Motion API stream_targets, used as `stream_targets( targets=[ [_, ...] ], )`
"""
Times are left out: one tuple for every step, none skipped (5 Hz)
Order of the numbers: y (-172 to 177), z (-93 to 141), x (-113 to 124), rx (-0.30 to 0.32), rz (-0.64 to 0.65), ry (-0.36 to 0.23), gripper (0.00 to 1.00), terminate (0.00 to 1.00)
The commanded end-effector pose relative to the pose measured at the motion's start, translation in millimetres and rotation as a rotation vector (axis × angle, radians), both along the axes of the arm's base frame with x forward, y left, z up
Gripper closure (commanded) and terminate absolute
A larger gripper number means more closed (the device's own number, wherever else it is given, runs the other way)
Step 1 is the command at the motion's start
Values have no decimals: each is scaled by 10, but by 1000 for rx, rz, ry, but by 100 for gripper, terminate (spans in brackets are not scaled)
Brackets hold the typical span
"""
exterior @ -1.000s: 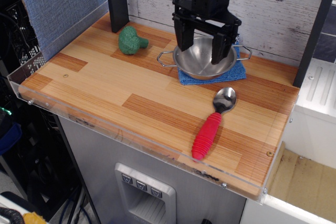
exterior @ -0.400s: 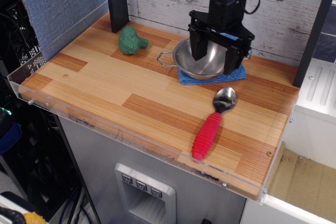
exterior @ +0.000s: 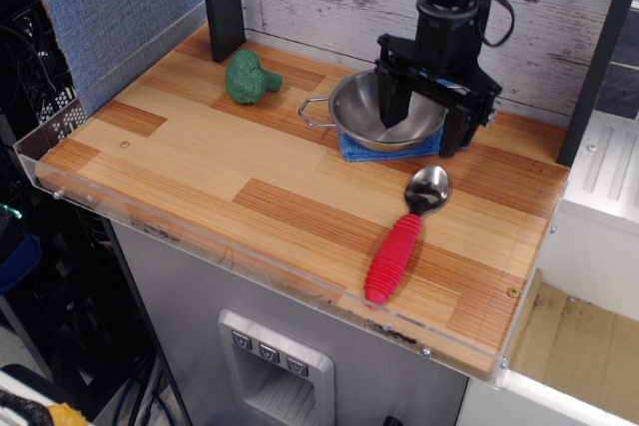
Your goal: Place the pot in front of the green object.
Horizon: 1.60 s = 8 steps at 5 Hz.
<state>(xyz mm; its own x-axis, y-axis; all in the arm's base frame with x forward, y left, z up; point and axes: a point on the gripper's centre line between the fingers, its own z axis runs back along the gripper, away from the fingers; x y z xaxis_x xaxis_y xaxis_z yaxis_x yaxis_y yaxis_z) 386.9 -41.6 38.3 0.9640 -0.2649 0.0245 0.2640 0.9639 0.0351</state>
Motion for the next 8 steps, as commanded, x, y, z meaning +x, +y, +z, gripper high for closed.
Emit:
stream_targets(
  targets=[
    [7, 1, 109, 25, 0, -30, 0, 0],
    [7, -1, 114, 25, 4, -29, 100, 0],
    [18, 21, 101, 22, 5, -30, 100, 0],
    [48, 55, 88, 15, 7, -28, 100, 0],
    [111, 172, 61, -1, 11, -46, 100, 0],
    [219, 345, 17, -11, 16, -78, 100, 0],
    [413, 526, -66, -33, 45, -109, 100, 0],
    [654, 717, -207, -46, 72, -144, 100, 0]
  ],
)
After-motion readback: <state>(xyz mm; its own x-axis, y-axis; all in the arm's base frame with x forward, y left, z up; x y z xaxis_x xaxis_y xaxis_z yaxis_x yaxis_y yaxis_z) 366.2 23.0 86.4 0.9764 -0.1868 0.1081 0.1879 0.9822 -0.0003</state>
